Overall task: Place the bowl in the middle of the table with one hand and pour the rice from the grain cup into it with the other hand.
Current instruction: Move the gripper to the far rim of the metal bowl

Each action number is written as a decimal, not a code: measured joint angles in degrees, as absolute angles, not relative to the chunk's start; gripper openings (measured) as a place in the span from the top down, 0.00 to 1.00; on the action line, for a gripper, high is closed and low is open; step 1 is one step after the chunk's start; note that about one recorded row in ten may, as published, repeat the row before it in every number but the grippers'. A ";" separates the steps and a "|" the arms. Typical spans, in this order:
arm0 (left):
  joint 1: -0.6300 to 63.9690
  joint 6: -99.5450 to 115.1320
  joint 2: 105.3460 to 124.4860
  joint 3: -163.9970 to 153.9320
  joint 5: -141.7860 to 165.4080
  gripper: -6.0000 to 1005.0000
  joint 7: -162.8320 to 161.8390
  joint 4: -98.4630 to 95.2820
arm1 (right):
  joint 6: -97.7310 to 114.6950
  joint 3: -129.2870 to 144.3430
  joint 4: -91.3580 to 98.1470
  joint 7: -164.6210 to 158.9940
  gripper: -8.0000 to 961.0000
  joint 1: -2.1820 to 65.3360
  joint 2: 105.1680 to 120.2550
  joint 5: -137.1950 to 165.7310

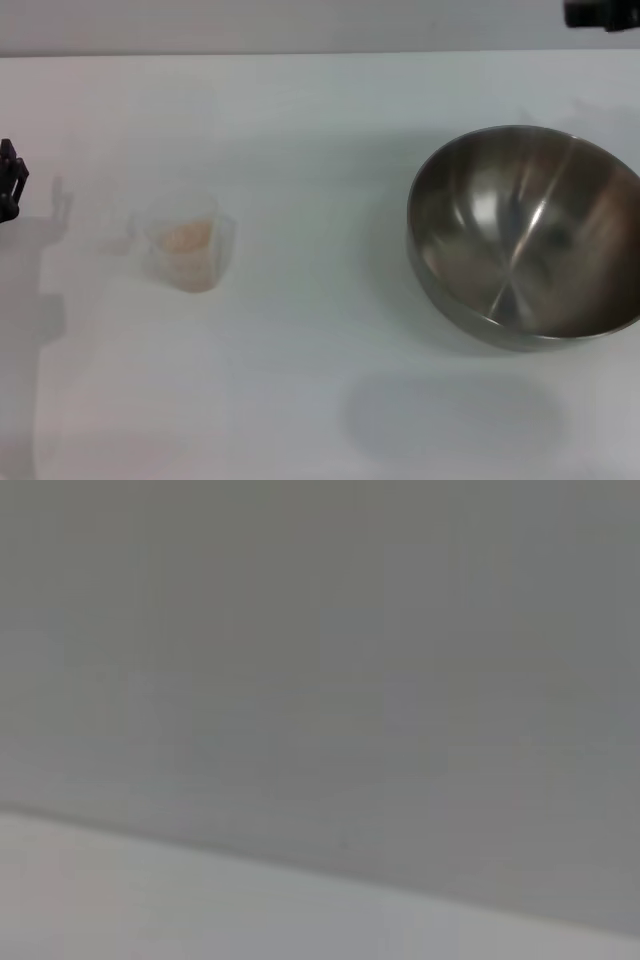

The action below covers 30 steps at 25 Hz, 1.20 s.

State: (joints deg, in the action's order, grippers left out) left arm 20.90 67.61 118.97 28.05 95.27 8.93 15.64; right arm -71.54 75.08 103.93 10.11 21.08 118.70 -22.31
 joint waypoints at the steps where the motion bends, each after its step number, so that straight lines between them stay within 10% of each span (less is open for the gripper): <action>1: 20.90 67.61 118.97 28.05 95.27 0.19 8.93 15.64 | -74.99 72.86 104.20 11.46 0.22 21.73 118.70 -23.04; 30: 21.08 67.06 118.91 27.95 95.27 0.19 8.97 15.65 | -82.03 57.22 82.42 25.12 0.22 24.46 118.73 -28.39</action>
